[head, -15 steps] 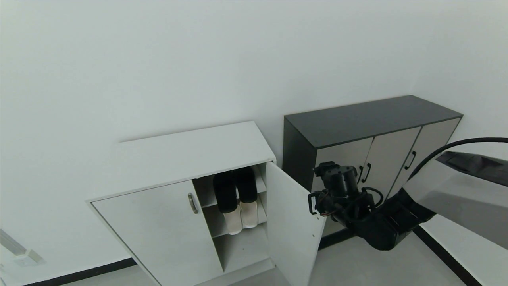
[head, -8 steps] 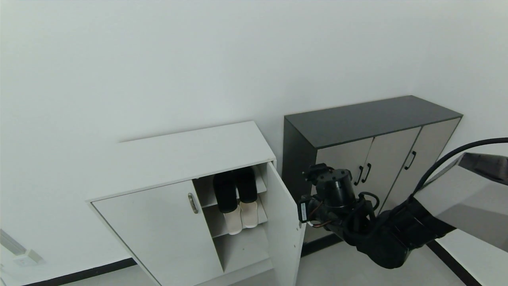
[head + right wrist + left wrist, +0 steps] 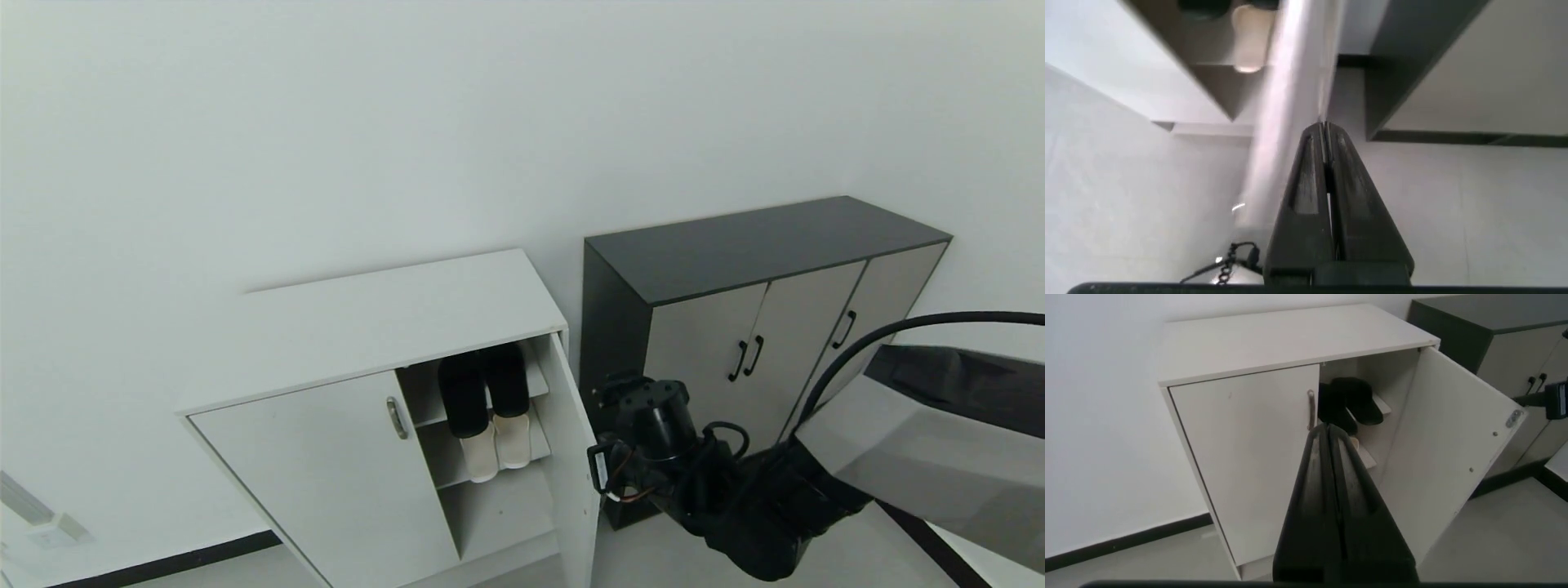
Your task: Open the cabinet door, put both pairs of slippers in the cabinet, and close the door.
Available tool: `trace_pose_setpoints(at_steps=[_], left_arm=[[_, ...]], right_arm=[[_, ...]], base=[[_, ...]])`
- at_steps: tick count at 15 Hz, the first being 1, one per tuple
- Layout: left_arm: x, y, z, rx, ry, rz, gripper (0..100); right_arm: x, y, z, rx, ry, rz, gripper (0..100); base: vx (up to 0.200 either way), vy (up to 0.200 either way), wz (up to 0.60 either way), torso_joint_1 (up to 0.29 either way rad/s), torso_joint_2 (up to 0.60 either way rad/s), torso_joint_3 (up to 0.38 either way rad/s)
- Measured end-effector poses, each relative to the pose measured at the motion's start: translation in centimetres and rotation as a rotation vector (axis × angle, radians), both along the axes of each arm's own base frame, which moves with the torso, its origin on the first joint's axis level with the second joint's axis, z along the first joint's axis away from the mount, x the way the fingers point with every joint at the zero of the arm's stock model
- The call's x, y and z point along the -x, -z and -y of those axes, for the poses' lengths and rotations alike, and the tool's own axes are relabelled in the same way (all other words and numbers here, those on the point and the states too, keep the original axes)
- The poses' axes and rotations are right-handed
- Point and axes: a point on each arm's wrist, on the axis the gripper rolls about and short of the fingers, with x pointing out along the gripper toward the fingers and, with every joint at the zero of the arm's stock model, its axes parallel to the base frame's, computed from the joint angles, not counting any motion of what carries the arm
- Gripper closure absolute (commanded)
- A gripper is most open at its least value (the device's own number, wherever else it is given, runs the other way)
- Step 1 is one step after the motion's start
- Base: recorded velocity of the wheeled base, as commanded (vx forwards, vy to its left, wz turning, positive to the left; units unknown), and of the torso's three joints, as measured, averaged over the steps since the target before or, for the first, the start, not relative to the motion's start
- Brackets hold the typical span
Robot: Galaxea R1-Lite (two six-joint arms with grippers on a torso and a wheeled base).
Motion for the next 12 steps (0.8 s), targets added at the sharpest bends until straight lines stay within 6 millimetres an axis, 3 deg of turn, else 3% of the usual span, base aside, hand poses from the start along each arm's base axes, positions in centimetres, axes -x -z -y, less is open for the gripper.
trace_pose_setpoints(at_steps=[4,12], left_arm=[[0.0,0.0,0.0,0.000,-0.001,0.000,100],[0.0,0.0,0.0,0.000,0.000,0.000,100]], right_arm=[[1.1,-1.1,-1.4,-0.083,-0.090,0.042,100],[2.2,-2.9,-0.6,-0.120,-0.121,0.092,100]], base=[[0.000,0.000,0.00,0.000,0.00,0.000],[0.000,0.000,0.00,0.000,0.00,0.000]])
